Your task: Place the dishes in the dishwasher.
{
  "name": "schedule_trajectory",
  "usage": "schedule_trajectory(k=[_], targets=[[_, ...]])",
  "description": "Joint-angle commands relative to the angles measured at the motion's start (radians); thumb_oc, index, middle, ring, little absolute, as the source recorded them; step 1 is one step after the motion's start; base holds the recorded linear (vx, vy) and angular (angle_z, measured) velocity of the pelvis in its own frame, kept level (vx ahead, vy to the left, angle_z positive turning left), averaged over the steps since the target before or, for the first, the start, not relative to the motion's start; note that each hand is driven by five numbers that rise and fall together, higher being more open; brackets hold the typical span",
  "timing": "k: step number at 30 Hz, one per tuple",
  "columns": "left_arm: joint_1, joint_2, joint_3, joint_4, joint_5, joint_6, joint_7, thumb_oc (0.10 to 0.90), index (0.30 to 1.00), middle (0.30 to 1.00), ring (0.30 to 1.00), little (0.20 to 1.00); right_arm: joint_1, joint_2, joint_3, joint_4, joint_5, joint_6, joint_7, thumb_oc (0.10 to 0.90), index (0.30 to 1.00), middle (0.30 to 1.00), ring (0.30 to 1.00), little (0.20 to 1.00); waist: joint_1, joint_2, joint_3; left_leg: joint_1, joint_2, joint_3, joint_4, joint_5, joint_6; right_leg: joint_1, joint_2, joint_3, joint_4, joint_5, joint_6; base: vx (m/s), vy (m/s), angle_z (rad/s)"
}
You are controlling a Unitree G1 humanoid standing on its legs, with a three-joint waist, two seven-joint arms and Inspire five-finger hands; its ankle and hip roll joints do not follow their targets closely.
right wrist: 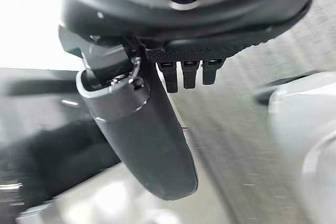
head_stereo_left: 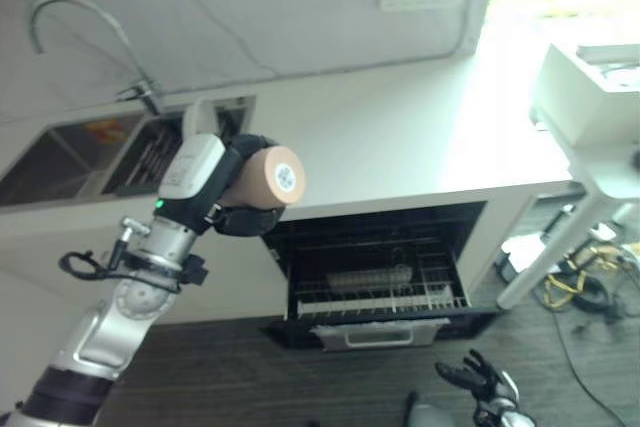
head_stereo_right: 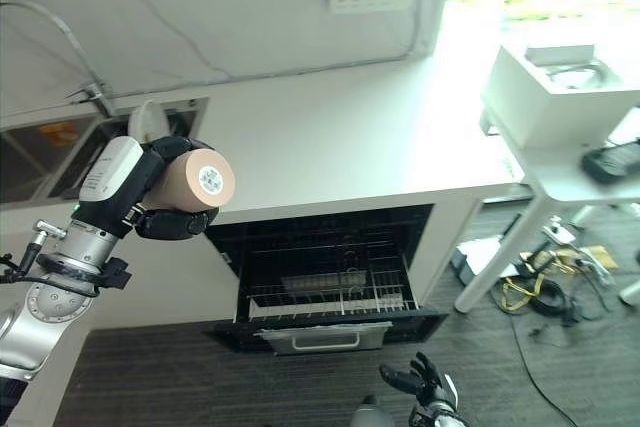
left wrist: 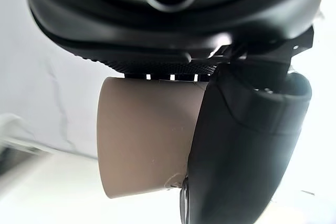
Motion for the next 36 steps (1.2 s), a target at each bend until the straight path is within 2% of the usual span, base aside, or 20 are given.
schedule_trajectory(k=[1,4,7,8,13,15,18,19,21,23,26,30,31,32,33,35,36], targets=[[-0.170,0.034,0.057,-0.033,-0.015,-0.046,0.096,0.400,0.300,0.300,0.300,0.300,-0.023,-0.037,-0.021,-0.137,-0.123,-0.153,-0.058,0.800,0.900,0.900,0.900,0.900,-0.009,-0.014,0.028,-0.018,0.033,-0.066,0.128,-0.132,0.028,0.080,-0.070,-0.023,0.012,-0.069,0.102,-0.03,0.023,-0.48],[-0.174,0.036,0.057,-0.010,-0.014,-0.039,0.121,0.400,0.300,0.300,0.300,0.300,0.035,-0.052,-0.029,-0.345,-0.222,-0.198,-0.062,0.800,0.900,0.900,0.900,0.900,-0.053,-0.026,0.035,-0.004,0.038,-0.035,0.128,-0.134,0.032,0.068,-0.061,0.001,0.012,-0.065,0.105,-0.03,0.026,-0.40],[-0.175,0.037,0.055,0.013,-0.015,-0.040,0.147,0.400,0.300,0.300,0.300,0.300,0.075,-0.069,-0.037,-0.471,-0.258,-0.252,-0.068,0.800,0.900,0.900,0.900,0.900,-0.082,-0.033,0.036,0.001,0.042,-0.014,0.128,-0.134,0.034,0.057,-0.055,0.015,0.012,-0.060,0.105,-0.04,0.028,-0.37],[-0.175,0.036,0.053,0.025,-0.017,-0.034,0.162,0.400,0.300,0.300,0.300,0.300,0.099,-0.095,-0.052,-0.561,-0.257,-0.267,-0.070,0.800,0.900,0.900,0.900,0.900,-0.100,-0.036,0.038,0.004,0.043,-0.002,0.128,-0.135,0.034,0.052,-0.051,0.024,0.012,-0.059,0.106,-0.04,0.040,-0.33],[-0.150,0.020,0.063,0.024,-0.013,-0.020,0.183,0.400,0.300,0.300,0.300,0.300,0.137,-0.129,-0.094,-0.699,-0.214,-0.311,-0.082,0.800,0.900,0.900,0.900,0.900,-0.125,-0.036,0.039,0.012,0.041,0.017,0.128,-0.140,0.037,0.044,-0.043,0.040,0.012,-0.060,0.106,-0.01,0.036,-0.18],[-0.114,-0.001,0.079,0.013,-0.006,-0.014,0.199,0.400,0.300,0.300,0.300,0.300,0.161,-0.141,-0.121,-0.799,-0.187,-0.396,-0.066,0.800,0.900,0.900,0.900,0.900,-0.138,-0.030,0.038,0.017,0.038,0.024,0.128,-0.144,0.039,0.041,-0.038,0.053,0.012,-0.062,0.105,0.02,0.077,-0.16],[-0.090,-0.027,0.090,0.001,-0.040,-0.014,0.207,0.400,0.300,0.300,0.300,0.300,0.154,-0.163,-0.139,-0.901,-0.174,-0.501,-0.023,0.800,0.900,0.900,0.900,0.900,-0.139,-0.024,0.036,0.020,0.034,0.023,0.128,-0.147,0.041,0.041,-0.038,0.055,0.012,-0.063,0.104,0.02,0.061,-0.21],[-0.081,-0.060,0.089,-0.003,-0.120,-0.023,0.199,0.400,0.300,0.300,0.300,0.300,0.126,-0.177,-0.138,-0.965,-0.157,-0.545,0.012,0.800,0.900,0.900,0.900,0.900,-0.132,-0.020,0.036,0.019,0.031,0.018,0.128,-0.146,0.039,0.042,-0.042,0.051,0.012,-0.065,0.103,0.02,0.049,-0.12],[-0.076,-0.116,0.077,-0.013,-0.250,-0.035,0.170,0.400,0.300,0.300,0.300,0.300,0.080,-0.191,-0.120,-1.012,-0.163,-0.567,0.030,0.800,0.900,0.900,0.900,0.900,-0.118,-0.019,0.037,0.018,0.026,0.006,0.128,-0.145,0.039,0.046,-0.045,0.044,0.012,-0.067,0.100,0.02,0.023,0.02],[-0.072,-0.191,0.056,-0.025,-0.305,-0.044,0.139,0.400,0.300,0.300,0.300,0.300,0.017,-0.199,-0.090,-1.044,-0.173,-0.580,0.007,0.800,0.900,0.900,0.900,0.900,-0.100,-0.021,0.036,0.014,0.024,-0.008,0.128,-0.142,0.037,0.050,-0.048,0.035,0.012,-0.069,0.097,0.00,-0.013,0.04],[-0.087,-0.325,-0.024,-0.032,-0.384,-0.067,0.130,0.400,0.300,0.300,0.300,0.300,-0.136,-0.195,0.007,-1.082,-0.077,-0.549,0.018,0.800,0.900,0.900,0.900,0.900,-0.044,-0.028,0.033,-0.005,0.025,-0.045,0.128,-0.123,0.030,0.062,-0.054,-0.001,0.012,-0.073,0.076,-0.05,-0.058,0.15],[-0.074,-0.405,-0.052,-0.043,-0.598,-0.090,0.067,0.400,0.300,0.300,0.300,0.300,-0.197,-0.196,0.065,-1.103,-0.135,-0.471,0.001,0.800,0.900,0.900,0.900,0.900,-0.005,-0.029,0.024,-0.017,0.028,-0.067,0.128,-0.115,0.024,0.074,-0.063,-0.034,0.012,-0.080,0.067,-0.01,-0.056,0.38],[-0.059,-0.447,-0.063,-0.056,-0.726,-0.093,0.023,0.400,0.300,0.300,0.300,0.300,-0.220,-0.189,0.098,-1.099,-0.144,-0.418,0.000,0.800,0.900,0.900,0.900,0.900,0.016,-0.031,0.022,-0.019,0.030,-0.076,0.128,-0.112,0.021,0.084,-0.069,-0.054,0.012,-0.081,0.063,0.00,-0.081,0.34],[-0.052,-0.471,-0.070,-0.064,-0.802,-0.087,-0.005,0.400,0.300,0.300,0.300,0.300,-0.228,-0.183,0.111,-1.095,-0.155,-0.393,0.003,0.800,0.900,0.900,0.900,0.900,0.028,-0.035,0.019,-0.023,0.032,-0.081,0.128,-0.108,0.019,0.087,-0.072,-0.066,0.012,-0.081,0.062,0.00,-0.084,0.28],[-0.050,-0.478,-0.072,-0.067,-0.829,-0.082,-0.013,0.400,0.300,0.300,0.300,0.300,-0.230,-0.181,0.116,-1.093,-0.157,-0.387,0.006,0.800,0.900,0.900,0.900,0.900,0.030,-0.035,0.019,-0.025,0.033,-0.083,0.128,-0.107,0.018,0.088,-0.073,-0.070,0.012,-0.081,0.061,-0.02,-0.080,0.34],[-0.046,-0.521,-0.092,-0.069,-1.030,-0.068,-0.039,0.400,0.300,0.300,0.300,0.300,-0.243,-0.170,0.141,-1.078,-0.163,-0.369,0.025,0.800,0.900,0.900,0.900,0.900,0.044,-0.040,0.021,-0.029,0.035,-0.096,0.128,-0.103,0.016,0.099,-0.079,-0.092,0.012,-0.082,0.058,-0.04,-0.090,0.32],[-0.046,-0.551,-0.103,-0.066,-1.144,-0.051,-0.053,0.400,0.300,0.300,0.300,0.300,-0.256,-0.169,0.157,-1.073,-0.160,-0.335,0.048,0.800,0.900,0.900,0.900,0.900,0.055,-0.045,0.020,-0.034,0.035,-0.105,0.128,-0.101,0.014,0.104,-0.080,-0.100,0.012,-0.083,0.056,-0.04,-0.096,0.28]])
